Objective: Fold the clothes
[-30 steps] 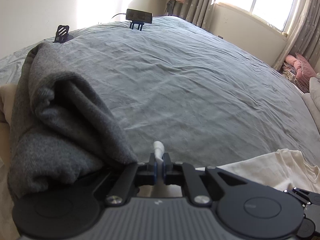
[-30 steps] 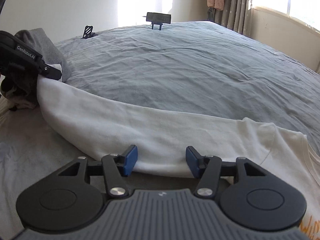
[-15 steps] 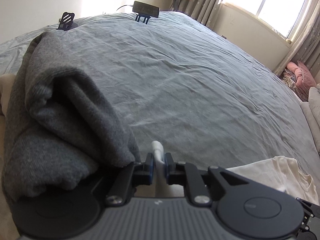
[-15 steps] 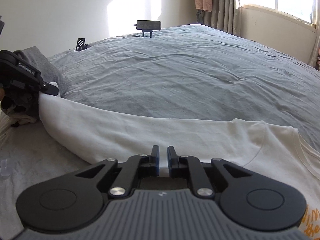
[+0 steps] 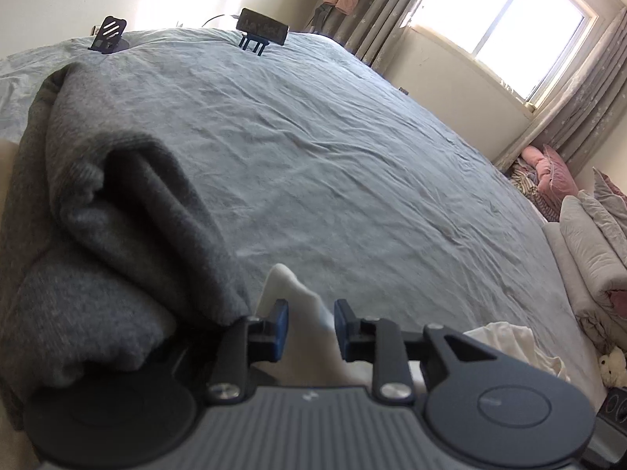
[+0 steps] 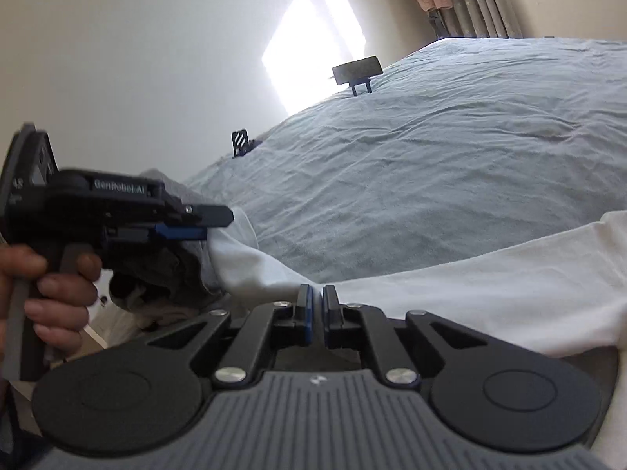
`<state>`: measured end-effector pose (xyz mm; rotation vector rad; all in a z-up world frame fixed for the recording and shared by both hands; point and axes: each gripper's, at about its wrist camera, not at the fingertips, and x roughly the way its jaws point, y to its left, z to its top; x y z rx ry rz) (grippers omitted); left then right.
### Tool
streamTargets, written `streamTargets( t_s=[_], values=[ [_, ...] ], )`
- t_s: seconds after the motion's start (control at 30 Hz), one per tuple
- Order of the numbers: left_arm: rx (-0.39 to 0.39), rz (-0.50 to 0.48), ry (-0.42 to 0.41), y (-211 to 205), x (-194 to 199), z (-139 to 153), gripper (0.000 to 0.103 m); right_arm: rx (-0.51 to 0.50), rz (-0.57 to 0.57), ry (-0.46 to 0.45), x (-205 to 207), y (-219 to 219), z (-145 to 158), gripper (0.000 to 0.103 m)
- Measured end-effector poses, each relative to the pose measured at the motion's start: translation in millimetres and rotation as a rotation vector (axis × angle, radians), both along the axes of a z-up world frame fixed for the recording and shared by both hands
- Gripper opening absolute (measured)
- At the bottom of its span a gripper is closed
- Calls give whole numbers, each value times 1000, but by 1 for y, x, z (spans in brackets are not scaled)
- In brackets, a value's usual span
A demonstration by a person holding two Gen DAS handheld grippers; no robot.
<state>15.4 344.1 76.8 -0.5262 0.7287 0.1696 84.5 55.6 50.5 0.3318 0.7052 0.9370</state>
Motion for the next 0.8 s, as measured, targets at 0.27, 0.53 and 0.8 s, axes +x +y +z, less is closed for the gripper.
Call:
streamTargets(
  t_s=[0.27, 0.53, 0.8],
  values=[
    [13, -6, -1, -5, 6, 2, 51, -198, -39, -22, -12, 7, -15, 39],
    [87, -130, 88, -20, 17, -14, 63, -288, 80, -221, -51, 43, 1, 56],
    [96, -137, 143, -15, 20, -34, 53, -400, 191, -225, -63, 73, -26, 56]
  ],
)
